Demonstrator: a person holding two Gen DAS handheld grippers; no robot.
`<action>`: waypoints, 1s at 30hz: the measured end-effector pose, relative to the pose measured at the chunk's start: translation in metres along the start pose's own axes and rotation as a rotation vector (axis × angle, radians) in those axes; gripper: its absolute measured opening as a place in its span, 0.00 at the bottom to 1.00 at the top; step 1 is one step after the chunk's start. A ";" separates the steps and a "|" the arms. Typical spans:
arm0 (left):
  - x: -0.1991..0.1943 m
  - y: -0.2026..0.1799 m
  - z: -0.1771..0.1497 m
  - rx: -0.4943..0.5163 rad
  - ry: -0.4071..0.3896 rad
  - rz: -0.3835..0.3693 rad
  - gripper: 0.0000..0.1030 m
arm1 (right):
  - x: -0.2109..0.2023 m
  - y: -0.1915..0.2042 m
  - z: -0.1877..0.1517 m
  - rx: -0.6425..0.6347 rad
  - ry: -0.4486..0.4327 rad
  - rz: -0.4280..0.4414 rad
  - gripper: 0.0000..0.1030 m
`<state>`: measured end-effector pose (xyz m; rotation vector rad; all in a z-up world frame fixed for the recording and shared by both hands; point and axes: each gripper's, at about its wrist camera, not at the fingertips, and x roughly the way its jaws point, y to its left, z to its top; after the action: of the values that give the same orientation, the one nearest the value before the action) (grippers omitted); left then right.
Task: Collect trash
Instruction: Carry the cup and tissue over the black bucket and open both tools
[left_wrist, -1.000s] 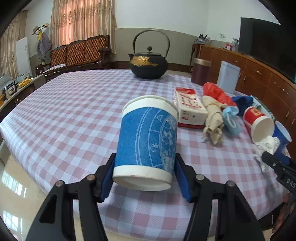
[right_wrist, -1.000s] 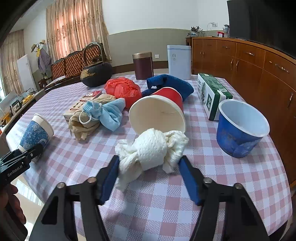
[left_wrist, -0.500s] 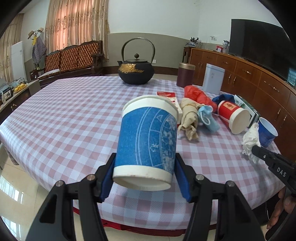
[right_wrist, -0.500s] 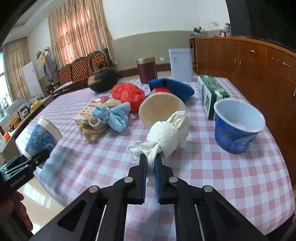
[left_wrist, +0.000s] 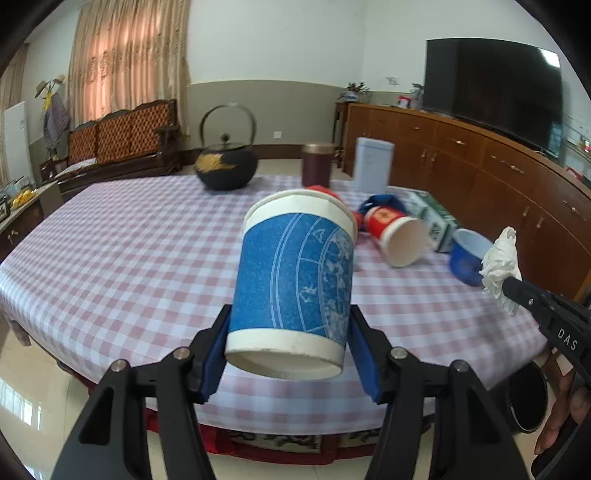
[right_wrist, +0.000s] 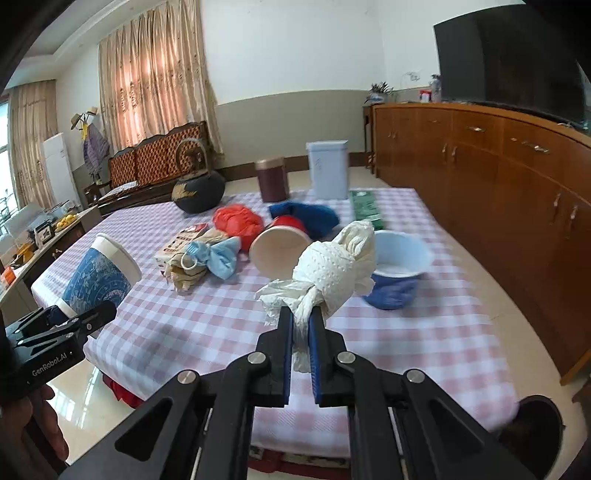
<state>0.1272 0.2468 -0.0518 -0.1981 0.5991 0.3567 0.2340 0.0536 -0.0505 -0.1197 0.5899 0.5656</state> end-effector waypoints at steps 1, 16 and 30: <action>-0.005 -0.007 0.000 0.008 -0.004 -0.012 0.59 | -0.005 -0.003 0.000 0.003 -0.004 -0.005 0.08; -0.046 -0.109 0.002 0.138 -0.047 -0.162 0.59 | -0.102 -0.088 -0.016 0.095 -0.088 -0.159 0.08; -0.059 -0.200 -0.011 0.255 -0.046 -0.315 0.59 | -0.165 -0.160 -0.048 0.159 -0.102 -0.296 0.08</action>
<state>0.1529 0.0436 -0.0108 -0.0376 0.5518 -0.0211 0.1835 -0.1711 -0.0068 -0.0262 0.5044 0.2351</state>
